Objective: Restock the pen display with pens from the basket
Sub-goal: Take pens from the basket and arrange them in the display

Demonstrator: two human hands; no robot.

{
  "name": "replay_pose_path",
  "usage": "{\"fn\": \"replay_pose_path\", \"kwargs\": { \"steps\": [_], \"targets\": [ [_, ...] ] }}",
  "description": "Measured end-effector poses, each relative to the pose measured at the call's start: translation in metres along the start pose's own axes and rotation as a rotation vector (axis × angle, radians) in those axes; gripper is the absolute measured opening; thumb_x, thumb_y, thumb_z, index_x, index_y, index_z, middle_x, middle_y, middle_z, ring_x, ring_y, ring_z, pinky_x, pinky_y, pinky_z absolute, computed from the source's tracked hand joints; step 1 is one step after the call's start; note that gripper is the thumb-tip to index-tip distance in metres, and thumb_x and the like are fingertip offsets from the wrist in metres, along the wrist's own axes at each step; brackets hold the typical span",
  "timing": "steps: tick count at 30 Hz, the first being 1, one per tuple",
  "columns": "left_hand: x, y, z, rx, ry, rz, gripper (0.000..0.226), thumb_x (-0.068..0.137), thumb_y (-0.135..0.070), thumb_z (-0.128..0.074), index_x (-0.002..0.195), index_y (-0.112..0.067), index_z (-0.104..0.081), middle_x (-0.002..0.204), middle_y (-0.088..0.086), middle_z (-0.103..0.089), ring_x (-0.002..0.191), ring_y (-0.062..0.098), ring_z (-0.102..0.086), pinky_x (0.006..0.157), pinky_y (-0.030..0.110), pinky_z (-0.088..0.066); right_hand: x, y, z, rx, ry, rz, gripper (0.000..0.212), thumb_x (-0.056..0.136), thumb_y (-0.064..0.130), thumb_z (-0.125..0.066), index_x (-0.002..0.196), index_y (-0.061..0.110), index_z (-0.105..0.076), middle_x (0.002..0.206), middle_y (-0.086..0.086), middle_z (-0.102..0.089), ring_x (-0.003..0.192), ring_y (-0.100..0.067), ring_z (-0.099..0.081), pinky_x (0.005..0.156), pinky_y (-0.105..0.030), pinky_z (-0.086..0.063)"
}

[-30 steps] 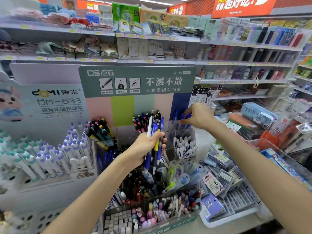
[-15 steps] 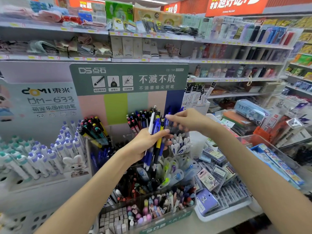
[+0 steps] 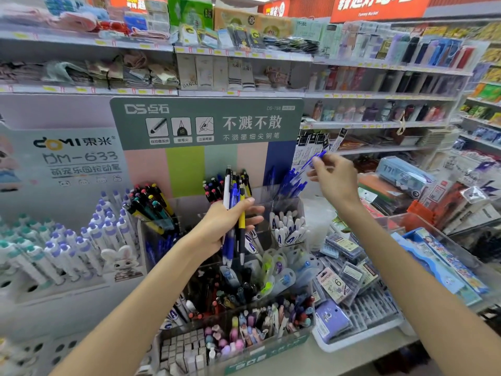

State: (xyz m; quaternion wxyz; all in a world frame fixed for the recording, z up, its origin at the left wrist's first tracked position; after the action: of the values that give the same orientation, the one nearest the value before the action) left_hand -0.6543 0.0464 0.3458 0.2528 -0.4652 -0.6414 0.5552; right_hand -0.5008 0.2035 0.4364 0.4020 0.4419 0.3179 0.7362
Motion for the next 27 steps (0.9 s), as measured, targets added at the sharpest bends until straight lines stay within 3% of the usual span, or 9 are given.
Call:
{"fn": "replay_pose_path", "kwargs": {
  "steps": [3, 7, 9, 12, 15, 17, 19, 23, 27],
  "targets": [
    [-0.002, 0.002, -0.002, 0.013, 0.022, 0.008, 0.011, 0.094, -0.020, -0.058, 0.096, -0.009, -0.062, 0.078, 0.001, -0.075, 0.066, 0.011, -0.072, 0.053, 0.019, -0.055, -0.007, -0.007, -0.026, -0.115, 0.122, 0.009, 0.014, 0.090, 0.019, -0.063, 0.100, 0.010, -0.063, 0.089, -0.010, -0.071, 0.084, -0.024, -0.068, 0.083, -0.044, -0.055],
    [-0.007, 0.001, -0.008, 0.048, 0.082, 0.010, 0.013, 0.094, -0.022, -0.058, 0.099, -0.011, -0.062, 0.084, 0.002, -0.076, 0.069, 0.011, -0.071, 0.056, 0.020, -0.056, -0.008, -0.010, -0.035, -0.222, 0.119, 0.033, 0.022, 0.082, 0.029, -0.073, 0.098, 0.015, -0.067, 0.090, -0.005, -0.071, 0.085, -0.022, -0.067, 0.076, -0.034, -0.052],
    [-0.008, 0.001, -0.010, 0.044, 0.109, 0.011, 0.015, 0.093, -0.023, -0.059, 0.101, -0.011, -0.062, 0.089, 0.003, -0.076, 0.072, 0.012, -0.072, 0.059, 0.021, -0.057, -0.006, -0.008, -0.039, -0.366, 0.107, 0.076, 0.026, 0.080, 0.035, -0.074, 0.097, 0.016, -0.071, 0.097, -0.004, -0.067, 0.088, -0.023, -0.062, 0.068, -0.028, -0.044],
    [-0.007, 0.000, -0.012, 0.035, 0.127, 0.014, 0.016, 0.092, -0.026, -0.061, 0.100, -0.012, -0.064, 0.093, 0.005, -0.075, 0.076, 0.013, -0.071, 0.066, 0.023, -0.059, -0.002, -0.003, -0.046, -0.495, 0.121, 0.092, 0.028, 0.081, 0.036, -0.073, 0.100, 0.016, -0.070, 0.104, -0.007, -0.060, 0.092, -0.024, -0.056, 0.067, -0.027, -0.035],
    [-0.008, -0.001, -0.012, 0.076, 0.107, -0.003, 0.019, 0.090, -0.027, -0.063, 0.096, -0.010, -0.064, 0.084, 0.002, -0.075, 0.065, 0.009, -0.068, 0.058, 0.020, -0.056, 0.000, 0.000, -0.046, -0.556, 0.115, 0.086, 0.033, 0.079, 0.038, -0.074, 0.101, 0.015, -0.064, 0.101, -0.005, -0.061, 0.091, -0.023, -0.057, 0.067, -0.027, -0.035],
    [-0.009, -0.001, -0.012, 0.111, 0.101, -0.016, 0.021, 0.088, -0.028, -0.065, 0.094, -0.008, -0.064, 0.073, 0.000, -0.071, 0.055, 0.006, -0.062, 0.053, 0.018, -0.052, -0.005, 0.008, -0.041, -0.478, 0.076, 0.086, 0.041, 0.077, 0.042, -0.076, 0.102, 0.014, -0.058, 0.091, 0.001, -0.057, 0.083, -0.018, -0.054, 0.066, -0.028, -0.036],
    [-0.009, -0.001, -0.012, 0.134, 0.104, -0.027, 0.017, 0.087, -0.025, -0.067, 0.089, -0.009, -0.063, 0.066, 0.000, -0.066, 0.049, 0.006, -0.055, 0.049, 0.017, -0.048, -0.014, 0.014, -0.043, -0.237, 0.131, 0.050, 0.035, 0.080, 0.046, -0.071, 0.094, 0.016, -0.059, 0.078, 0.005, -0.055, 0.071, -0.011, -0.051, 0.063, -0.027, -0.038],
    [-0.011, 0.001, -0.012, 0.241, 0.101, -0.039, 0.014, 0.083, -0.026, -0.071, 0.082, -0.013, -0.066, 0.062, -0.002, -0.067, 0.046, 0.004, -0.054, 0.047, 0.015, -0.045, -0.055, 0.004, -0.078, 0.116, 0.623, -0.291, 0.027, 0.093, 0.042, -0.055, 0.090, 0.019, -0.068, 0.072, 0.004, -0.055, 0.056, -0.005, -0.049, 0.049, -0.016, -0.039],
    [-0.011, 0.003, -0.016, 0.271, 0.138, -0.037, 0.015, 0.082, -0.029, -0.071, 0.083, -0.015, -0.066, 0.063, -0.004, -0.068, 0.048, 0.003, -0.053, 0.047, 0.015, -0.044, -0.070, -0.003, -0.081, 0.254, 0.727, -0.351, 0.013, 0.092, 0.026, -0.061, 0.095, 0.018, -0.070, 0.069, 0.004, -0.056, 0.056, -0.005, -0.046, 0.049, -0.014, -0.038]
  ]
}}
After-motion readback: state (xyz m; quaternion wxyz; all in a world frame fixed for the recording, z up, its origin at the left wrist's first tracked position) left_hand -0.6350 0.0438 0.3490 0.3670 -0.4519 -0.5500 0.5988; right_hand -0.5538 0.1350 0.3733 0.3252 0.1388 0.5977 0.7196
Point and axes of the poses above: each hand's wrist, its own x-axis towards the middle knuckle, its own z-axis out of the back of the hand, y = z × x, the point moved 9 cm from there along x, towards the middle knuckle
